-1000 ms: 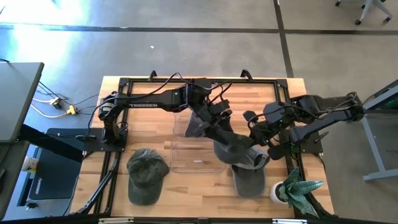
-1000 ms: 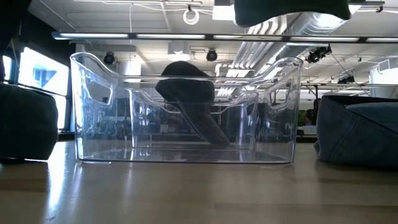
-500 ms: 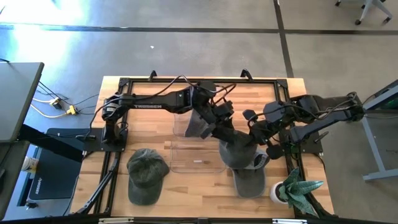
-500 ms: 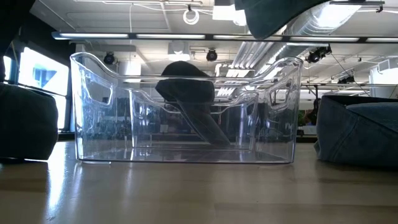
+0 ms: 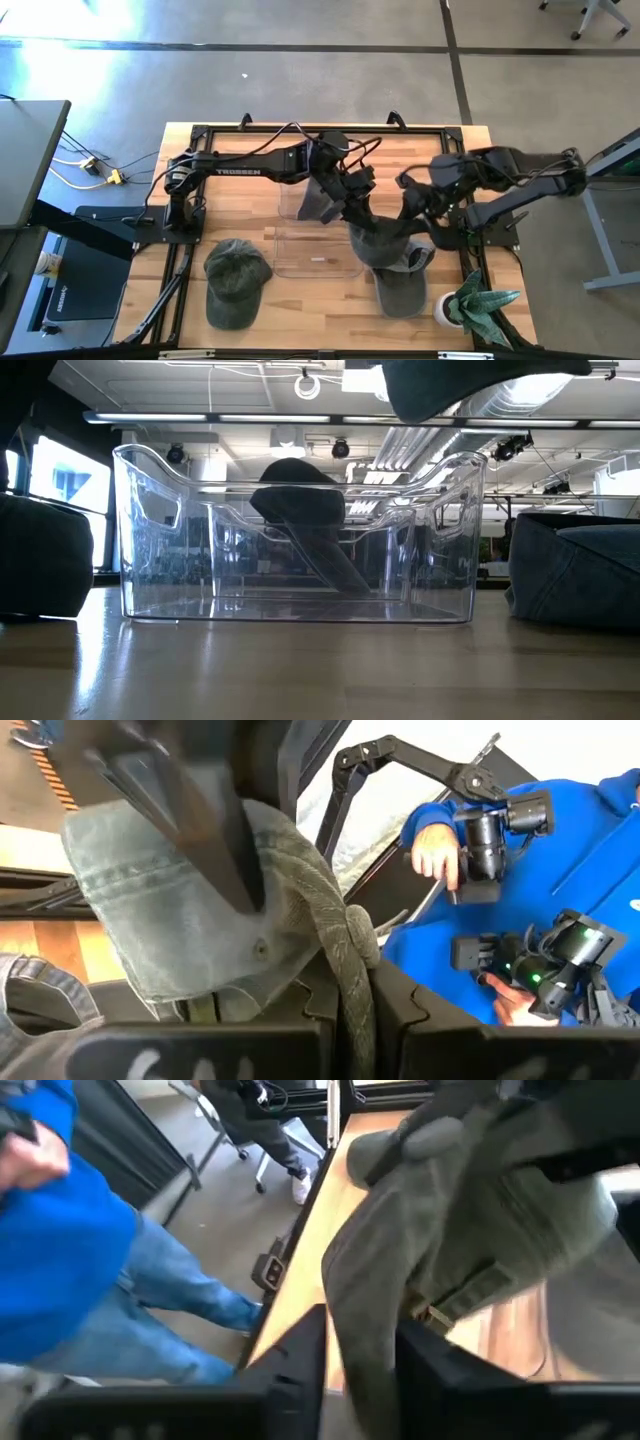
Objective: Pick & Place hat
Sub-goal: Put the top black cap into the bottom transparent bin
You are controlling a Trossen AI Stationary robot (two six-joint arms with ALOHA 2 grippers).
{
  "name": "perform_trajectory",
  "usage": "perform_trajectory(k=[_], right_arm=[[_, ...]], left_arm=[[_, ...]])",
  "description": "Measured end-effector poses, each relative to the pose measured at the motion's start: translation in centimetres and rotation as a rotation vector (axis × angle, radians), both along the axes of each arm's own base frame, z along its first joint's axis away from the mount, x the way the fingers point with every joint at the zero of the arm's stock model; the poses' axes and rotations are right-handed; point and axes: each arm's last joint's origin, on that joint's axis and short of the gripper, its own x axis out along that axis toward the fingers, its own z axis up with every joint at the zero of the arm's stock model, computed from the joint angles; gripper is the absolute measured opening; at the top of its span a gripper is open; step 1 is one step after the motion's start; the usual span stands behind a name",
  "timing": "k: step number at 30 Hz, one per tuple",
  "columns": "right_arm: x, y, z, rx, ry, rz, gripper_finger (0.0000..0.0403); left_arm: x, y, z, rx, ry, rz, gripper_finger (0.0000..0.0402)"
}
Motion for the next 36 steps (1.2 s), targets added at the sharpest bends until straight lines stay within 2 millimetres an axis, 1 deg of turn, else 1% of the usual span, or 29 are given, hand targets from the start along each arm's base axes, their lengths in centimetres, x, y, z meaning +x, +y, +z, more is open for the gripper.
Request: perform_trajectory(k=[4, 8, 11, 13, 15, 19, 24, 27, 30, 33, 36], right_arm=[[-0.6, -1.1, 0.5, 0.038, -0.008, -0.031, 0.0167], [-0.2, -1.8, 0.6, 0.026, -0.064, -0.043, 0.0237], [0.7, -2.1, -0.1, 0.054, -0.118, -0.019, 0.0261], [1.2, -2.3, -0.6, 0.103, -0.143, 0.018, 0.0264], [1.7, -2.5, -0.5, 0.176, -0.184, 0.059, 0.0264], [2.1, -2.5, -0.3, 0.304, -0.206, 0.125, 0.0255], [1.6, -2.3, -0.7, 0.374, -0.114, 0.166, 0.0223], [1.2, -2.3, -1.0, 0.384, -0.065, 0.158, 0.0189], [0.8, -2.3, -1.7, 0.368, 0.005, 0.143, 0.0147], [0.4, -2.2, -2.5, 0.312, 0.067, 0.134, 0.0103], [0.0, -2.0, -3.2, 0.219, 0.095, 0.144, 0.0058]], left_arm=[[0.0, 0.0, 0.0, -0.002, 0.001, 0.002, 0.0004], [0.0, 0.0, 0.0, -0.005, 0.007, 0.019, 0.0006], [0.0, 0.0, 0.0, -0.005, 0.007, 0.021, 0.0003], [0.0, 0.0, 0.0, -0.005, 0.007, 0.021, 0.0002], [0.1, 0.0, 0.0, -0.004, 0.006, 0.024, 0.0002], [0.0, 0.0, 0.2, -0.004, -0.002, 0.024, 0.0002], [0.1, 0.0, 0.0, -0.006, 0.010, 0.024, 0.0001], [0.0, 0.0, 0.0, -0.019, 0.022, 0.003, 0.0001], [-0.2, 0.0, 0.0, -0.028, 0.040, -0.027, 0.0001], [-0.4, -0.1, 0.2, -0.031, 0.035, -0.048, 0.0001], [-0.4, -0.1, 0.2, -0.035, 0.036, -0.081, 0.0001]])
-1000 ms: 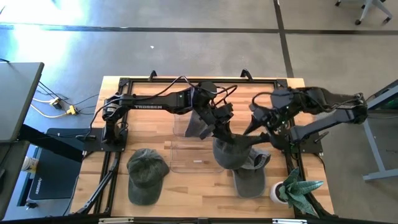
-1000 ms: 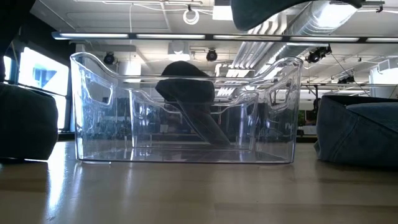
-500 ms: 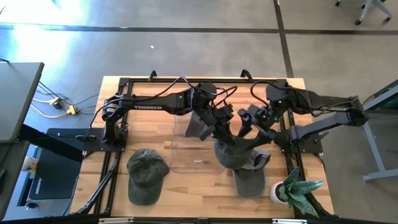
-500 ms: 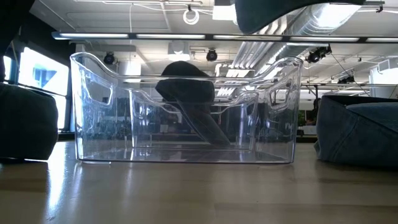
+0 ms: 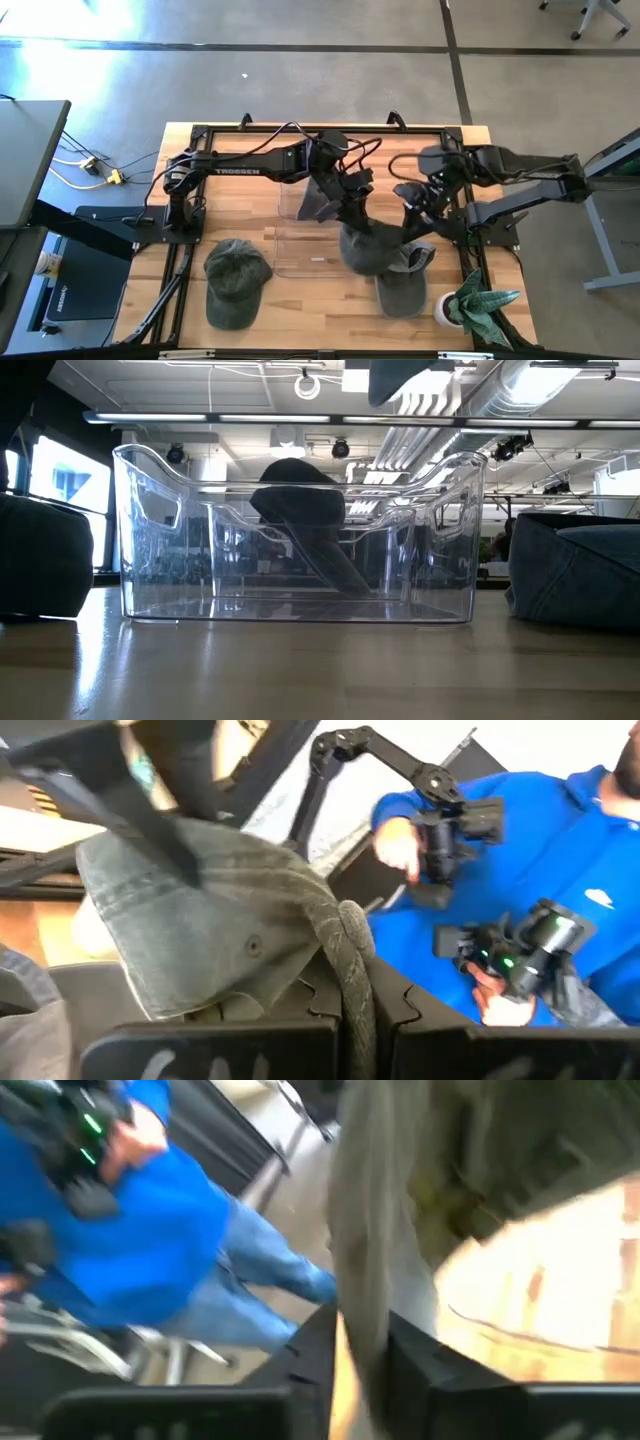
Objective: Pick & Place hat
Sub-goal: Put the top black cap into the bottom transparent bin
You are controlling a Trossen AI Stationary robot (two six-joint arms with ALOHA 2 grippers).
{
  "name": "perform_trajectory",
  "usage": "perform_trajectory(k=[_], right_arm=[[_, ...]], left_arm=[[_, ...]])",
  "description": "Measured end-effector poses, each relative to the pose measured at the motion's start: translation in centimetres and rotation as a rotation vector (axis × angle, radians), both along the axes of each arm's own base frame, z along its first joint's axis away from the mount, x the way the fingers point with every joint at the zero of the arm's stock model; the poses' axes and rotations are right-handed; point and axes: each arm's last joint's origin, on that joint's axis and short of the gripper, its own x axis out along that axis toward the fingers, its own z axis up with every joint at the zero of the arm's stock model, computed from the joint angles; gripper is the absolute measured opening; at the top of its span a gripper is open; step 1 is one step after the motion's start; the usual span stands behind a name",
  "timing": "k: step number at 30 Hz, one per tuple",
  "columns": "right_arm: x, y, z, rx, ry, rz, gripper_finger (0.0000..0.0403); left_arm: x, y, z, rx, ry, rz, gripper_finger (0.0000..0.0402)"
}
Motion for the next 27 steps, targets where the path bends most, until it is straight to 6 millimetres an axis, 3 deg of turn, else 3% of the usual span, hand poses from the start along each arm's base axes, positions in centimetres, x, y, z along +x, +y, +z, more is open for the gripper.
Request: perform_trajectory(k=[4, 8, 12, 15, 20, 27], right_arm=[[-0.6, 0.2, -0.7, -0.123, 0.003, 0.054, 0.0008], [-1.1, 0.5, -1.1, -0.186, 0.018, 0.112, 0.0018], [-1.1, 0.7, -0.8, -0.134, -0.034, 0.173, 0.0006], [-0.7, 0.4, -0.2, -0.127, -0.072, 0.091, 0.0010], [-0.6, -1.0, -0.2, -0.136, -0.019, -0.089, 0.0068], [-0.6, -2.6, 0.3, -0.105, -0.044, -0.174, 0.0204]], left_arm=[[-0.1, -0.1, 0.0, -0.024, 0.027, -0.044, 0.0001], [-0.1, -0.1, -0.1, -0.032, 0.041, -0.050, 0.0001], [-0.1, -0.1, -0.1, -0.032, 0.033, -0.061, 0.0001], [-0.2, -0.1, 0.0, -0.029, 0.021, -0.074, 0.0001], [-0.2, -0.2, 0.2, -0.029, 0.018, -0.078, 0.0001], [-0.1, 0.0, 0.1, -0.014, 0.011, -0.007, 0.0001]])
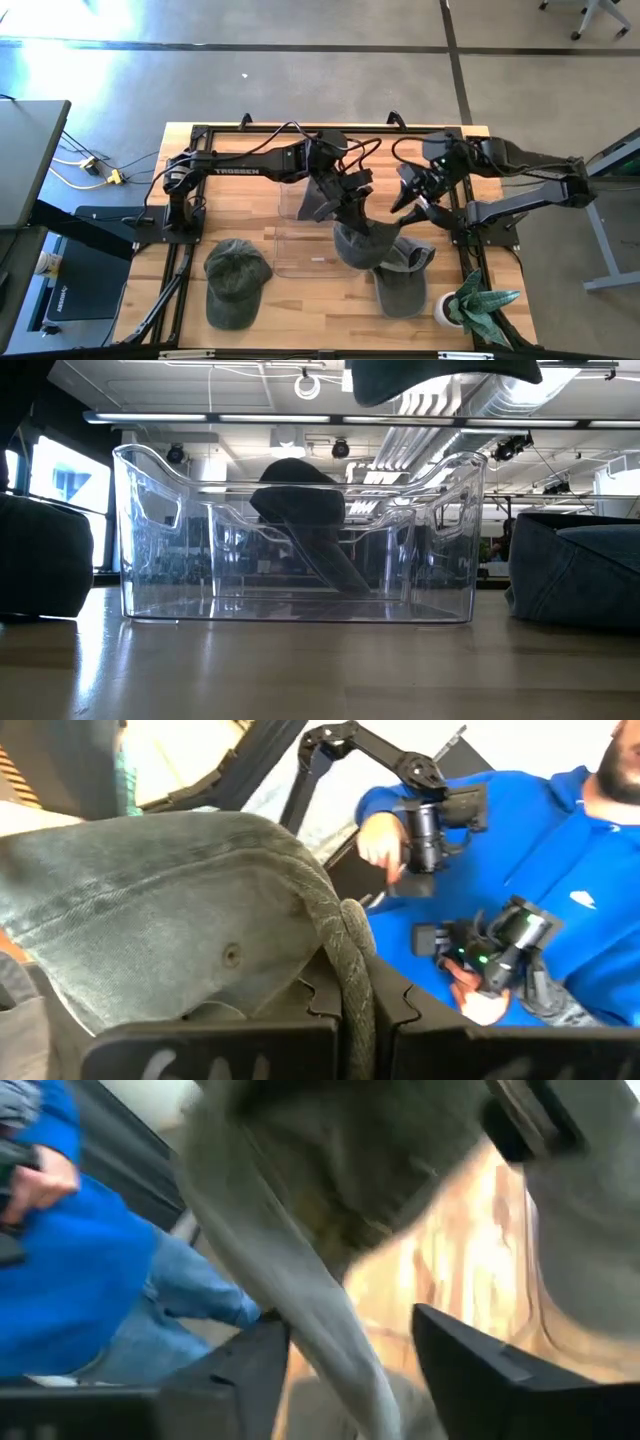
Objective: Pick & Place hat
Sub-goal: Put the top black cap into the bottom transparent bin
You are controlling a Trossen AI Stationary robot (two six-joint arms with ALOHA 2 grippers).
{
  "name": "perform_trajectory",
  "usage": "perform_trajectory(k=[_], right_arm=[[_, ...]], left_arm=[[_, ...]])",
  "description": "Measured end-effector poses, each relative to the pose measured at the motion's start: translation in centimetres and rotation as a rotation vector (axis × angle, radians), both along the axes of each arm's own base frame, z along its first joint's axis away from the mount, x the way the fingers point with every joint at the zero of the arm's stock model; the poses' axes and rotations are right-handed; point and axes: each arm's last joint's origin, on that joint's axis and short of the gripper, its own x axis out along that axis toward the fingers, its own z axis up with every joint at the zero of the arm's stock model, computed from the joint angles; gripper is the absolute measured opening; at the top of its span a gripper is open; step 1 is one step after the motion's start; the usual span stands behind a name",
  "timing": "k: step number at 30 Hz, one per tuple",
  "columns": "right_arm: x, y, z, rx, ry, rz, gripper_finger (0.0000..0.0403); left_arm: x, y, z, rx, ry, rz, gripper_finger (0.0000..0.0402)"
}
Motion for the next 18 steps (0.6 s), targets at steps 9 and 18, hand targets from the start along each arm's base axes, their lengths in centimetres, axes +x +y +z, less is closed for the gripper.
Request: perform_trajectory(k=[9, 18], right_arm=[[1.2, 1.0, 1.8, 0.044, -0.220, 0.100, 0.0265], [1.8, 2.7, 1.6, 0.007, -0.206, 0.072, 0.0201]], left_arm=[[0.2, 0.2, -0.1, 0.018, -0.003, 0.084, 0.0001], [0.3, 0.3, -0.1, 0.025, -0.001, 0.152, 0.0001]])
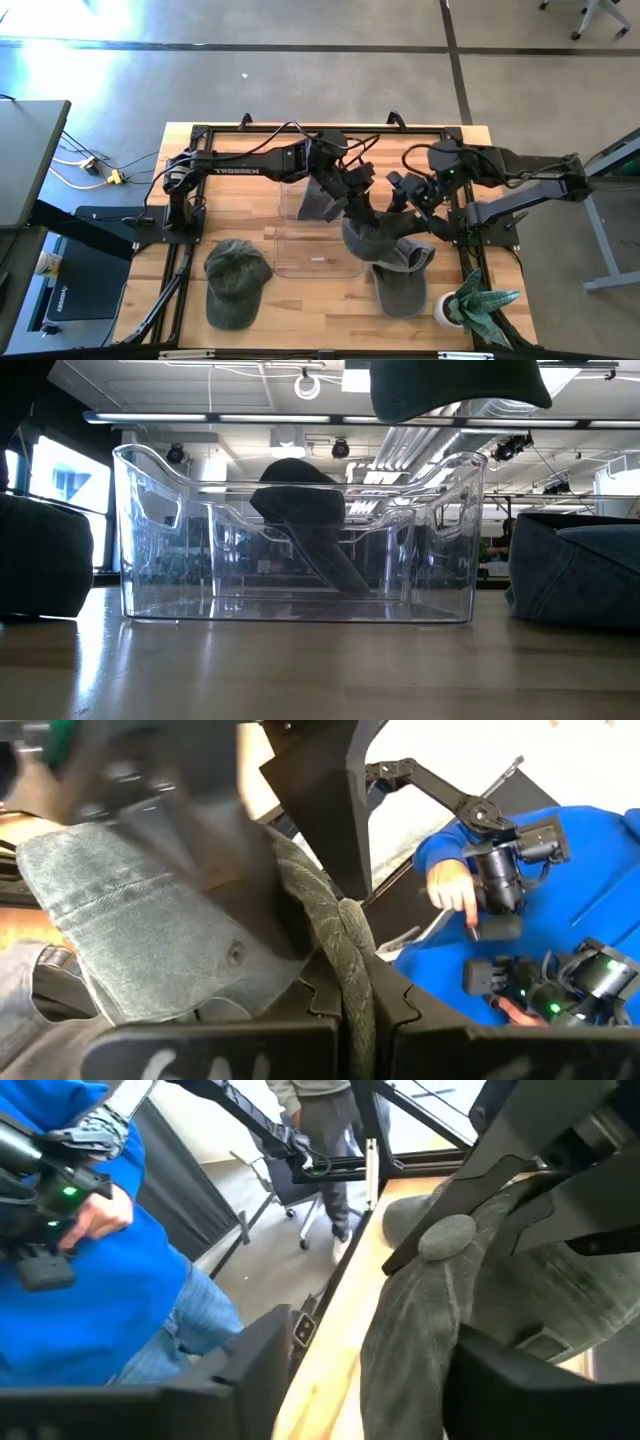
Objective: Pick & Place hat
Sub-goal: Put the top black cap into the bottom transparent bin
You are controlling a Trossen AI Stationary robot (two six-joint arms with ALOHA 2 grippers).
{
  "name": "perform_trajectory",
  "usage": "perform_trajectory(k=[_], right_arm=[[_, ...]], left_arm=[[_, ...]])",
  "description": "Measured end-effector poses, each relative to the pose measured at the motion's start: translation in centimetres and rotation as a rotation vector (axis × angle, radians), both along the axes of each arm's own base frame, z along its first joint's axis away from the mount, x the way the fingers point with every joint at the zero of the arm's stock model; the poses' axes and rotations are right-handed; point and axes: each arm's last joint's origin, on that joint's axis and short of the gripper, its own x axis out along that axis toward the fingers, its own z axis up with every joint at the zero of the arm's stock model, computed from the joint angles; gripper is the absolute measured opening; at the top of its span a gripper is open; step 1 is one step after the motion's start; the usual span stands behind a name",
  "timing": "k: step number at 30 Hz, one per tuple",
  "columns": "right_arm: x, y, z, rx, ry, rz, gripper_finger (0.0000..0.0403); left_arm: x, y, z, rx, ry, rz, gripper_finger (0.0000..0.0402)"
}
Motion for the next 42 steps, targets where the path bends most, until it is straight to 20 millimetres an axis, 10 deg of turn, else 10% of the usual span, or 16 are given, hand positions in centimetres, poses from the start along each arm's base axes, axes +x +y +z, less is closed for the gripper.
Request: perform_trajectory(k=[8, 22, 42], right_arm=[[-0.2, 0.2, 0.1, 0.026, 0.013, -0.014, 0.0013], [-1.9, -0.3, 1.4, 0.054, -0.046, -0.031, 0.0005], [-3.8, 0.2, 2.6, 0.279, 0.014, 0.156, 0.0005]], left_arm=[[0.0, -0.1, 0.4, 0.004, -0.049, -0.021, 0.0005], [-0.2, -0.3, 1.0, 0.069, -0.192, -0.132, 0.0202], [-0.7, -0.2, -0.2, 0.083, -0.131, -0.289, 0.0010]])
